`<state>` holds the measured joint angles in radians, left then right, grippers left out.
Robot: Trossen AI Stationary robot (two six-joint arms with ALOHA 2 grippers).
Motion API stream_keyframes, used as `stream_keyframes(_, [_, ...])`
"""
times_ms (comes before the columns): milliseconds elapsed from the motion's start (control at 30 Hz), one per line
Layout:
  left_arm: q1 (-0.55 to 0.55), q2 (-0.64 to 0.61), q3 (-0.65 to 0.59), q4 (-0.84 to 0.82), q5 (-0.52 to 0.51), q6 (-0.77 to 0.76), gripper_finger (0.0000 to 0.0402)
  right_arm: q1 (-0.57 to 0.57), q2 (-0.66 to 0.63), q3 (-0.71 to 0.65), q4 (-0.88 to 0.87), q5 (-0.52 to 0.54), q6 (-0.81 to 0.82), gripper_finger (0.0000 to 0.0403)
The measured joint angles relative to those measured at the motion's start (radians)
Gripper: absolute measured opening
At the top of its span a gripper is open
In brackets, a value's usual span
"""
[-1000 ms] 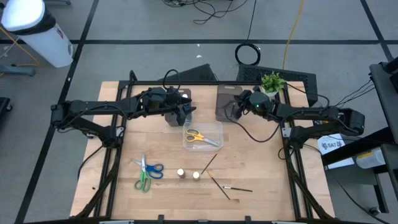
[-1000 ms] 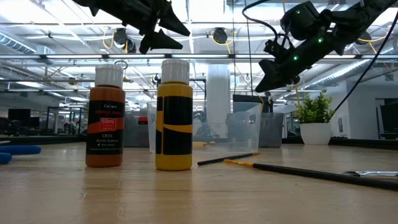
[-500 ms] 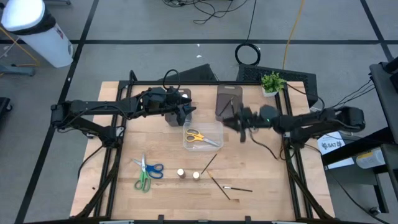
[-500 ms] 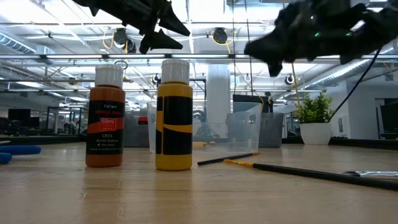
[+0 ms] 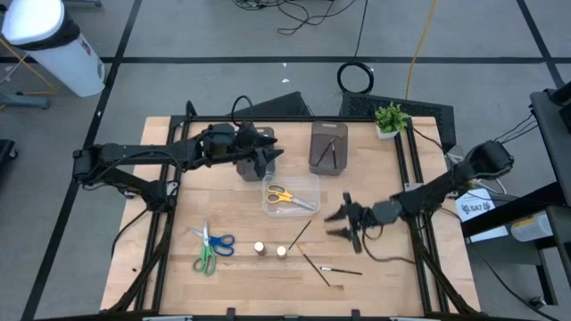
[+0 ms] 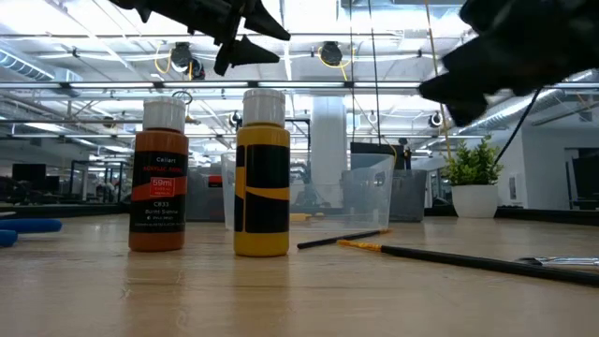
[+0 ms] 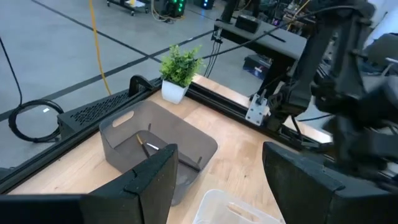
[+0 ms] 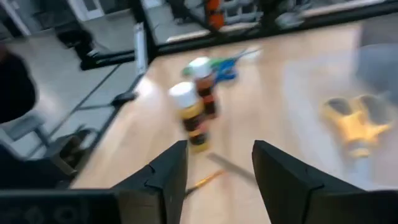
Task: Pick & Place Paint Supplies
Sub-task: Put the black and silver brush into the right black bin
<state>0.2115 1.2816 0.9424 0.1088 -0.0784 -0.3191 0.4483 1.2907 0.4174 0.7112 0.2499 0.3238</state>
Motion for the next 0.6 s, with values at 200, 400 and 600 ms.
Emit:
stream_keyframes(200, [0.0, 0.0, 0.0, -0.009, 0.0, 0.002, 0.0244, 0.182, 0.216, 0.246, -0.177, 0.093, 0.032, 0.0157])
stream_keyframes(400, [0.0, 0.0, 0.0, -0.009, -0.001, 0.002, 0.0244, 0.214, 0.431, 0.559, -0.716, 0.112, 0.111, 0.0163])
stream_keyframes(600, [-0.003, 0.0, 0.0, -0.009, 0.0, -0.01, 0.0244, 0.215, 0.55, 0.696, -0.947, -0.004, 0.156, 0.016])
